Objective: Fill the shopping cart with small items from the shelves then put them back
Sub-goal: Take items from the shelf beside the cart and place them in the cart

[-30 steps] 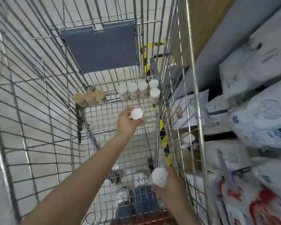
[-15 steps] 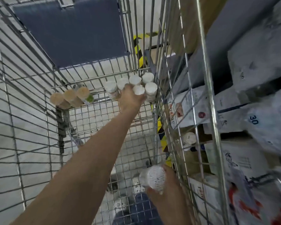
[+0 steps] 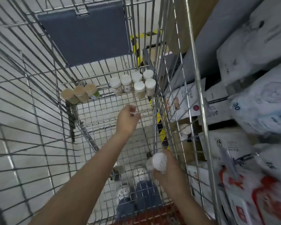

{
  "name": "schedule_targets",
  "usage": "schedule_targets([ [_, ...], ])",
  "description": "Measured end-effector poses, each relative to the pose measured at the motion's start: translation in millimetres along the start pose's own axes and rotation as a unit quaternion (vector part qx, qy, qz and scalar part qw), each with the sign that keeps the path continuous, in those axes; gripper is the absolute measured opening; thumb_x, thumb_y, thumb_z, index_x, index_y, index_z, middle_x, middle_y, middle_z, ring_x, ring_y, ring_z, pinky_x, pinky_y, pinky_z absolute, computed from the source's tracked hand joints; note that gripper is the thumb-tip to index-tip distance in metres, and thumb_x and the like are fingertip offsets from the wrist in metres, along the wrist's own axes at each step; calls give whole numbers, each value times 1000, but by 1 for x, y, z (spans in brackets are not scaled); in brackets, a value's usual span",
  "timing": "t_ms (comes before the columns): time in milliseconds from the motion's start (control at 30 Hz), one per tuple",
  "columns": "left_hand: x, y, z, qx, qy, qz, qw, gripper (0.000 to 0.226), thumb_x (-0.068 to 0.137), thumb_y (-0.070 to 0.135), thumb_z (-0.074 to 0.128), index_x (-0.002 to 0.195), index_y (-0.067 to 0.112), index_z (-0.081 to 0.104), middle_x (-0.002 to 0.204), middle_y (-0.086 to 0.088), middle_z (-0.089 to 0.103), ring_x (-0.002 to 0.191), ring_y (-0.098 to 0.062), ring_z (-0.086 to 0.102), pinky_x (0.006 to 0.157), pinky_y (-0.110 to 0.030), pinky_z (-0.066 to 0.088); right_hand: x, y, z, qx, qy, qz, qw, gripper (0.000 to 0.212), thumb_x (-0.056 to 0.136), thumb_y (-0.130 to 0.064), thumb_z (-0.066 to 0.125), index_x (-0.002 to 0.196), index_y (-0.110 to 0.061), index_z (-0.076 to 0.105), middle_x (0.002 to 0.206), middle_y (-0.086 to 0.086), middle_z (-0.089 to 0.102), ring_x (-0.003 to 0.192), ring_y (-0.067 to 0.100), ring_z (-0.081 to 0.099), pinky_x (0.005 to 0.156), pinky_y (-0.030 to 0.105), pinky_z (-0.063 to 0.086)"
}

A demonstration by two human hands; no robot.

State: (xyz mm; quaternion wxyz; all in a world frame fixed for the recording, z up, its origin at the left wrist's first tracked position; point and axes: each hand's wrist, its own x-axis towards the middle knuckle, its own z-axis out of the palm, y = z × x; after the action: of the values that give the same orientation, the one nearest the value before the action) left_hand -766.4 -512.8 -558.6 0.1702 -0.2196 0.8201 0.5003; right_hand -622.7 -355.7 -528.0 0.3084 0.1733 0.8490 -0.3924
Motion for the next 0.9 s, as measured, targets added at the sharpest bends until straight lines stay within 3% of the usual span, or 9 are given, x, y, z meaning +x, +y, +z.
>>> schedule_targets([
  [100,-73,-9,-24,43,-46,21,998,20,92,17,59,112,16,57,108,4,61,95,-11,58,81,-23,47,-11,1,-1,-90,-12,-12,996,69,84,-23,70,143,-28,33,132,1,45,113,22,53,87,34,49],
  [200,-147,-17,-60,115,-45,72,990,22,92,20,59,114,19,59,110,11,59,100,-4,55,83,-19,43,-24,8,1,-151,-33,-14,988,66,81,-25,72,136,-23,35,131,5,48,113,25,52,84,31,48],
  [267,-191,-22,-89,183,-15,123,975,23,90,17,62,112,19,63,109,10,61,97,-7,58,86,-22,43,-32,13,1,-208,-43,-16,977,66,79,-28,73,132,-17,36,128,7,50,112,25,52,77,28,43],
  [367,-239,-32,-128,315,74,193,926,21,85,11,68,106,13,67,105,0,67,94,-21,62,90,-38,44,-40,17,1,-328,-62,-23,942,63,86,-26,67,137,-13,32,131,11,47,113,27,51,76,30,41],
  [467,-258,-50,-154,402,118,228,879,22,84,16,57,104,12,65,100,-4,66,95,-24,59,93,-43,38,-44,18,2,-439,-81,-43,894,49,92,-20,58,135,-15,36,135,12,45,111,29,55,76,31,43],
  [700,-261,-86,-154,471,54,256,843,20,79,14,56,94,8,68,89,-6,68,83,-29,66,73,-42,51,-41,21,4,-542,-136,-50,828,54,91,-18,59,140,-14,36,136,12,49,123,29,49,95,35,42],
  [900,-264,-106,-156,523,-22,294,800,29,77,20,37,76,13,66,68,-1,59,57,-25,59,52,-34,48,-39,27,9,-544,-129,-42,828,50,90,-28,57,136,-13,41,143,11,40,124,28,48,96,35,40],
])
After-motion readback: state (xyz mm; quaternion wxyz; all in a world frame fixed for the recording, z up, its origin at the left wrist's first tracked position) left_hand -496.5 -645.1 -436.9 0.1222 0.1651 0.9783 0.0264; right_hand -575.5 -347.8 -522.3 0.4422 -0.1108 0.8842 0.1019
